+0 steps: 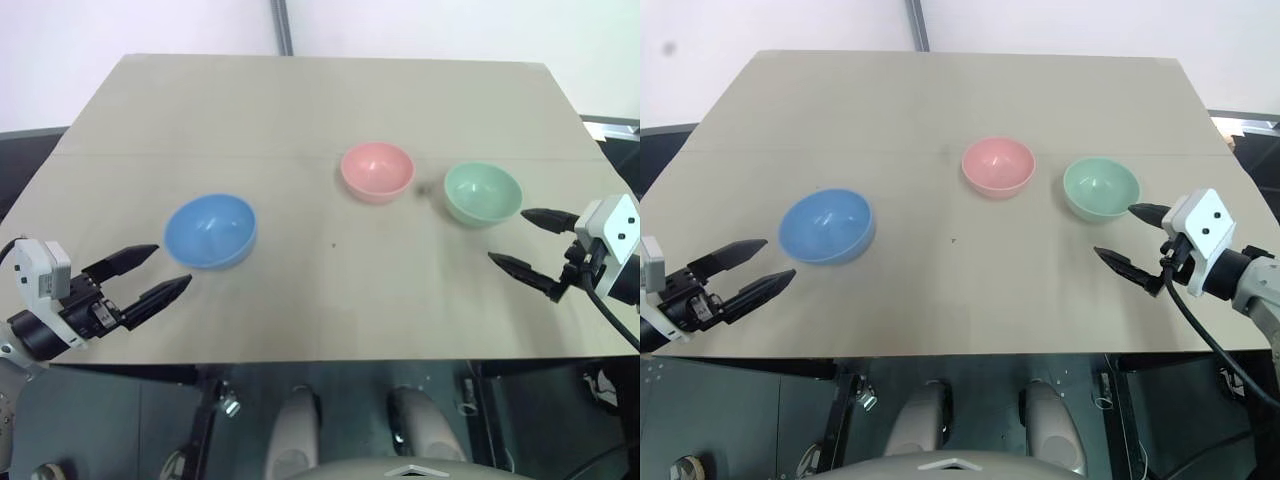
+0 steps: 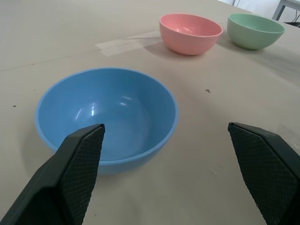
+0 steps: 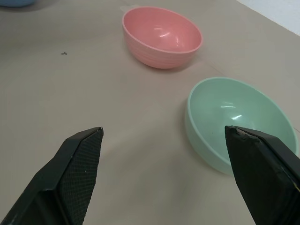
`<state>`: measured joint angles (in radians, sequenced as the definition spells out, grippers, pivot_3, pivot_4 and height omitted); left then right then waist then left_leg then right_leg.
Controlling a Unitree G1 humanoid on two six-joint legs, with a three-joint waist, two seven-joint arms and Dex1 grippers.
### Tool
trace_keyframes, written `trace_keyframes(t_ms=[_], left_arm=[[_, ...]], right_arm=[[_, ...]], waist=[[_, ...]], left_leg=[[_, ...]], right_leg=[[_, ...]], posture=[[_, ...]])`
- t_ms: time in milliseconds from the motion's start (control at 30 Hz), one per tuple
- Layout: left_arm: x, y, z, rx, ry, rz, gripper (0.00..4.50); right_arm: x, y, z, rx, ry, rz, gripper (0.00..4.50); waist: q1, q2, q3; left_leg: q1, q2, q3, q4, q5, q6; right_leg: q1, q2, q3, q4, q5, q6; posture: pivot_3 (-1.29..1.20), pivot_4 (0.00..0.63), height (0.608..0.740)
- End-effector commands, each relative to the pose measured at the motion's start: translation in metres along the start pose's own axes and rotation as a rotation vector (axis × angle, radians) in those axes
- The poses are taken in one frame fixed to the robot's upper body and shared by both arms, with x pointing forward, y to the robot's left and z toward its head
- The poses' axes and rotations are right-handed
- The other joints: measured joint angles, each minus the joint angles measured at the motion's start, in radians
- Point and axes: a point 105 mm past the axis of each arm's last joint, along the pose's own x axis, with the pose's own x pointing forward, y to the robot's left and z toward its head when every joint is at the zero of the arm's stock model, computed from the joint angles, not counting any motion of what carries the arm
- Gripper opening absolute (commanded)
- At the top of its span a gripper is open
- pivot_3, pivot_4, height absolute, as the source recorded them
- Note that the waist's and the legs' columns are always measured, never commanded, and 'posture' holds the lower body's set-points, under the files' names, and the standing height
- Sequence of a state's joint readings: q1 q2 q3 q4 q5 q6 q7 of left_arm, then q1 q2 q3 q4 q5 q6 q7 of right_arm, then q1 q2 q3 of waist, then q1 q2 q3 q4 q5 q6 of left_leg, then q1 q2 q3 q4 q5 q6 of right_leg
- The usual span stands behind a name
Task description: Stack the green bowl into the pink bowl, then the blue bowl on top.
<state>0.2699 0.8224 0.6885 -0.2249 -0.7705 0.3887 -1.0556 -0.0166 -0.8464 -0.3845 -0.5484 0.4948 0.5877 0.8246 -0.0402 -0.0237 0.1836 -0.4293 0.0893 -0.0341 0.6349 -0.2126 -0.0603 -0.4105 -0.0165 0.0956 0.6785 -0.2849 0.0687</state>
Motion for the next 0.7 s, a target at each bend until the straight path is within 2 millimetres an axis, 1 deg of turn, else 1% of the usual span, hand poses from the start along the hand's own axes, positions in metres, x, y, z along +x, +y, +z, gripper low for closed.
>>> trace_keyframes(t_ms=[33, 167, 300, 367, 433, 533, 600, 700], left_arm=[[0.004, -0.006, 0.013, 0.046, -0.005, -0.039, 4.45], [0.015, -0.016, 0.023, 0.071, -0.035, -0.094, 4.45], [0.024, -0.025, 0.029, 0.097, -0.042, -0.134, 4.45], [0.028, -0.031, 0.030, 0.118, -0.041, -0.171, 4.45], [0.036, -0.038, 0.034, 0.107, -0.057, -0.205, 4.45], [0.050, -0.055, 0.034, 0.153, -0.052, -0.277, 4.45], [0.057, -0.063, 0.030, 0.174, -0.036, -0.306, 4.45], [0.064, -0.071, 0.030, 0.172, -0.052, -0.307, 4.45]], right_arm=[[-0.002, -0.001, 0.014, -0.046, -0.027, -0.005, 4.50], [0.007, 0.000, 0.020, -0.052, -0.046, 0.015, 4.50], [0.017, 0.001, 0.026, -0.057, -0.076, 0.025, 4.50], [0.026, 0.006, 0.030, -0.058, -0.094, 0.057, 4.50], [0.042, 0.009, 0.036, -0.033, -0.118, 0.088, 4.50], [0.078, 0.010, 0.042, -0.176, -0.083, 0.085, 4.50], [0.098, 0.016, 0.042, -0.206, -0.084, 0.155, 4.50], [0.126, 0.019, 0.040, -0.230, -0.069, 0.214, 4.50]], waist=[[0.000, 0.000, 0.000], [0.000, 0.000, 0.000], [0.000, 0.000, 0.000], [-0.002, 0.000, 0.000], [-0.003, 0.000, 0.000], [-0.006, 0.001, 0.000], [-0.003, 0.001, 0.000], [0.000, 0.001, 0.000]], left_leg=[[0.000, 0.000, 0.000, 0.000, 0.000, 0.000], [0.001, 0.000, 0.000, 0.001, 0.000, 0.000], [0.001, 0.000, 0.000, 0.001, 0.000, 0.000], [0.001, 0.000, 0.000, 0.001, 0.000, 0.000], [0.001, 0.000, 0.000, 0.001, 0.000, 0.000], [0.001, 0.000, 0.000, 0.001, 0.000, 0.000], [0.002, 0.000, 0.000, 0.001, 0.000, 0.000], [0.000, 0.000, -0.001, 0.001, 0.000, 0.000]], right_leg=[[0.000, 0.000, 0.000, 0.000, 0.000, 0.000], [0.000, 0.000, 0.000, 0.001, 0.000, 0.000], [0.001, 0.000, 0.000, 0.001, 0.000, 0.000], [0.001, 0.000, 0.000, 0.001, 0.000, 0.000], [0.001, 0.000, 0.000, 0.001, 0.000, 0.000], [0.000, 0.001, 0.001, 0.002, 0.001, 0.000], [0.000, 0.001, 0.001, 0.002, 0.001, 0.000], [0.000, 0.001, 0.000, 0.002, 0.001, 0.000]], posture=[[0.00, 0.150, 0.740], [0.00, 0.150, 0.740], [0.00, 0.150, 0.740], [0.00, 0.150, 0.740], [0.00, 0.150, 0.740], [0.00, 0.150, 0.740], [0.00, 0.150, 0.740], [0.00, 0.150, 0.740]])
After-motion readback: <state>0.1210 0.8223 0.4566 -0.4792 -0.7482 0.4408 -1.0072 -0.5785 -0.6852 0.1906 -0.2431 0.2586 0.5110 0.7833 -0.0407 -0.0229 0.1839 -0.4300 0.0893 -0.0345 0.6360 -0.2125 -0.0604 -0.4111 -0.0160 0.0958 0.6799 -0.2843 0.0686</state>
